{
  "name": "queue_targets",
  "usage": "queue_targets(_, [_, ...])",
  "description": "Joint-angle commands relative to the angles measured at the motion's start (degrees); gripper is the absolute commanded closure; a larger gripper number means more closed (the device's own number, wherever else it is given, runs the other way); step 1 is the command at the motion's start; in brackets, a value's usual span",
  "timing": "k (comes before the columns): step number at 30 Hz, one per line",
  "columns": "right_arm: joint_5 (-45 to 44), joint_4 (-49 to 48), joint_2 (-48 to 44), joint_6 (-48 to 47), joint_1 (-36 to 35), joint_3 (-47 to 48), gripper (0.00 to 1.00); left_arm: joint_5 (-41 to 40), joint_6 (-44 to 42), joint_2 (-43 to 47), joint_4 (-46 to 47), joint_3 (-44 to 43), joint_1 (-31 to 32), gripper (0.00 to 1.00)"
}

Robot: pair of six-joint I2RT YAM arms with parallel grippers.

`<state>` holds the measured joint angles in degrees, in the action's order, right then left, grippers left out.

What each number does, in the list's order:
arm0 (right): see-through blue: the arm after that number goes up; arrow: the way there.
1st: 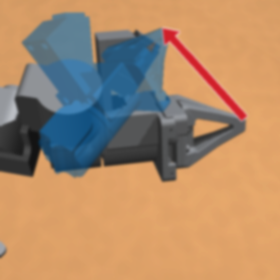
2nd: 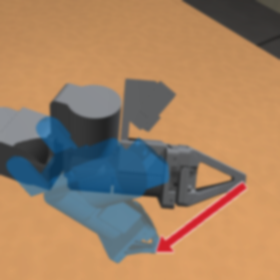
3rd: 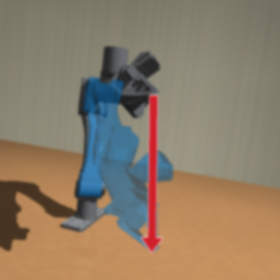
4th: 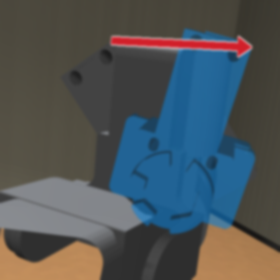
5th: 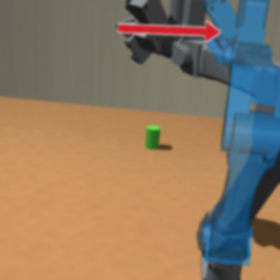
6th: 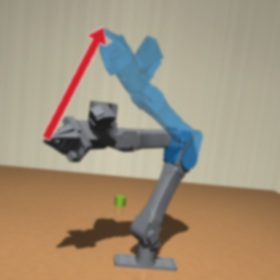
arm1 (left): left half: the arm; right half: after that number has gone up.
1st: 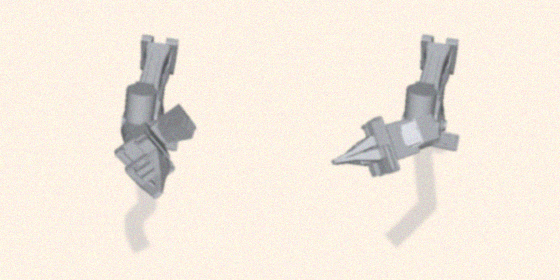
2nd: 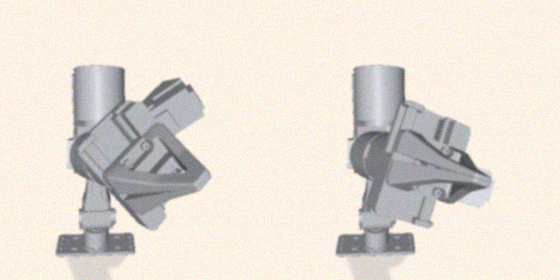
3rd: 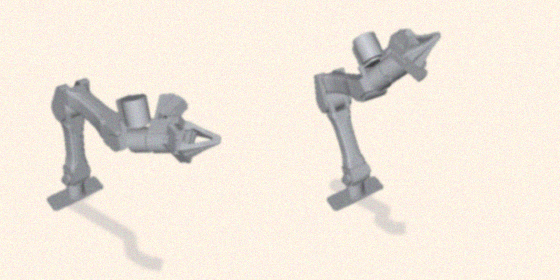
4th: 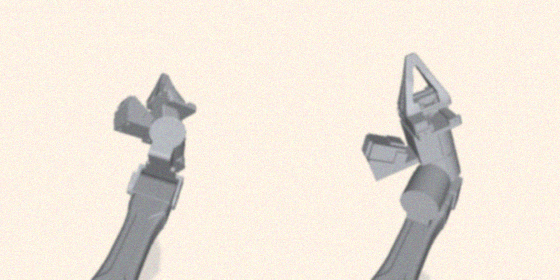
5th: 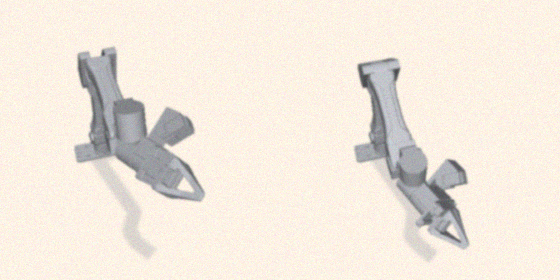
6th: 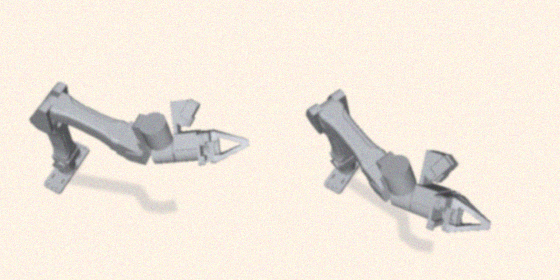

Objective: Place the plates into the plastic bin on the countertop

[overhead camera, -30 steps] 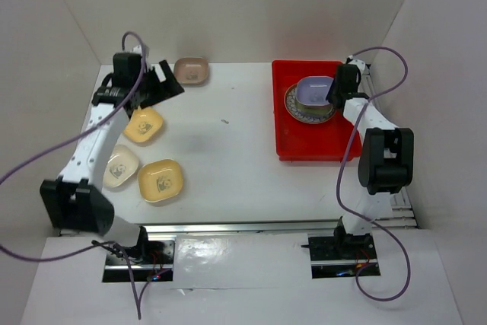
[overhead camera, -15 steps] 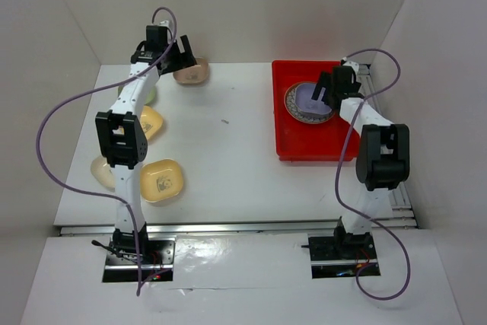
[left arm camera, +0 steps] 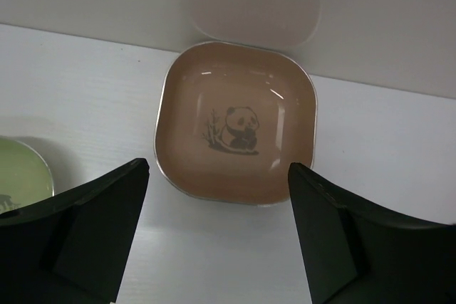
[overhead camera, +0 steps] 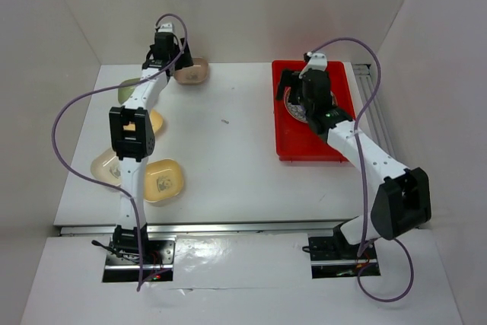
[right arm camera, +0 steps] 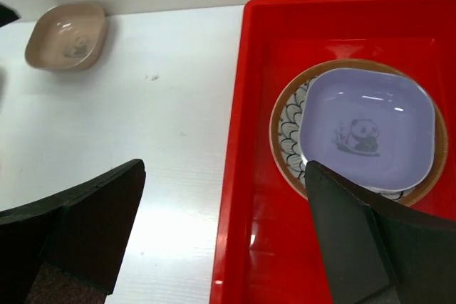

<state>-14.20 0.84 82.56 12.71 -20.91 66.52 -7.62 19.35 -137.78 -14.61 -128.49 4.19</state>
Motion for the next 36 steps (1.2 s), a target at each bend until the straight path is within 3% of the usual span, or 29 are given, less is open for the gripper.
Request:
queue_targets(1, [-2.5,-2.42,-2.06,-0.67,-2.99,-2.44,0.0,-3.9,-0.72,-5.39,4.42,-3.17,-1.02,0.08])
queue_targets(9, [-10.33,-2.42,-6.44,-3.04,-11.78,-3.77,0.0,-3.28,1.74,-12.51,5.03,-6.16,-2.16,0.16])
queue_targets(12, [-12.6,-2.42,-8.03,-3.57,-14.24,-3.77,0.0,-2.4,1.74,-13.21,6.34,-5.47,-2.16,0.24])
queue_targets(15, [-14.54,-2.42,-9.96,-3.57,-16.0,-3.77,0.0,-1.62,1.74,-14.8,5.82,-6.68,-2.16,0.43])
queue_targets(17, [-15.15,-2.42,-9.97,-4.1,-16.71,-3.24,0.0,-0.21,2.26,-14.8,5.82,-6.69,-2.16,0.65])
queue_targets(18, [-15.16,-2.42,-9.97,-4.1,-17.23,-3.24,0.0,-0.21,2.96,-14.8,5.82,-5.56,-2.16,0.82])
queue_targets(20, [-14.64,-2.42,-8.48,-4.1,-17.24,-3.24,0.0,0.93,4.02,-12.18,5.12,-3.19,-2.16,0.97])
queue_targets(28, [0.8,-6.82,4.42,-0.68,-8.47,2.72,0.0,2.18,11.14,16.28,15.56,31.22,3.79,1.0])
queue_targets(33, [11.9,-7.96,13.66,3.02,-3.79,11.69,0.0,1.64,11.14,31.57,17.33,42.33,9.25,1.0])
queue_targets(36, [15.6,-7.35,18.5,4.6,-2.91,15.82,0.0,3.04,12.11,36.42,21.79,49.54,11.28,1.0])
